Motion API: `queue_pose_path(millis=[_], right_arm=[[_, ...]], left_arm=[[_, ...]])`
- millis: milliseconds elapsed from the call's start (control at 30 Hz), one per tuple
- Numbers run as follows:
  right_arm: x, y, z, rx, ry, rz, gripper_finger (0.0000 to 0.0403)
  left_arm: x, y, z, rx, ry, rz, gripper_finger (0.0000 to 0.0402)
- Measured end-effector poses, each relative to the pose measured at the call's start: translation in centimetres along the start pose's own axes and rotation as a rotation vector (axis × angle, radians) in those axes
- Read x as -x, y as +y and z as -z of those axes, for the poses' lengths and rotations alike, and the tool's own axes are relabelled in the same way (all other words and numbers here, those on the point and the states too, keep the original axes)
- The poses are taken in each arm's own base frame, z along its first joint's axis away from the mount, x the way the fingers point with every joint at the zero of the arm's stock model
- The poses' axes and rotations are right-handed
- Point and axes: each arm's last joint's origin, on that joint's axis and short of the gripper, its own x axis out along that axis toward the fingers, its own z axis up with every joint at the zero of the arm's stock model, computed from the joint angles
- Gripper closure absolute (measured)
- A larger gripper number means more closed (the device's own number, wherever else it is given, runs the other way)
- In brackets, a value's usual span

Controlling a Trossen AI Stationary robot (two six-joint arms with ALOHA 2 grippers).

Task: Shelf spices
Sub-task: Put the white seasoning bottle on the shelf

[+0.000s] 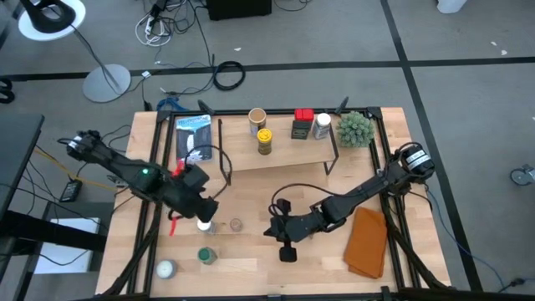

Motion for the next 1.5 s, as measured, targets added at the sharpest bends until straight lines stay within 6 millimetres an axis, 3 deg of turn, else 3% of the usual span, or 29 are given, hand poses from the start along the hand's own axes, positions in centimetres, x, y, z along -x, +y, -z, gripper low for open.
queue_pose_path(millis=[333, 600, 933, 1500], right_arm=[[0.3, 1.0, 0.3, 0.016, 0.003, -0.023, 0.0401], [0.9, 2.8, 0.9, 0.024, 0.015, -0.088, 0.0396], [1.6, 4.5, 1.7, 0.055, 0.027, -0.127, 0.0396], [1.7, 4.8, 1.7, 0.053, 0.025, -0.128, 0.0398]], left_arm=[[-3.7, -3.8, 1.1, 0.079, 0.271, -0.190, 0.0055], [-5.8, -5.1, 3.1, 0.129, 0.374, -0.273, 0.0055], [-5.4, -5.3, 4.0, 0.201, 0.351, -0.291, 0.0055], [-7.9, -3.8, 5.7, 0.202, 0.388, -0.331, 0.0055]])
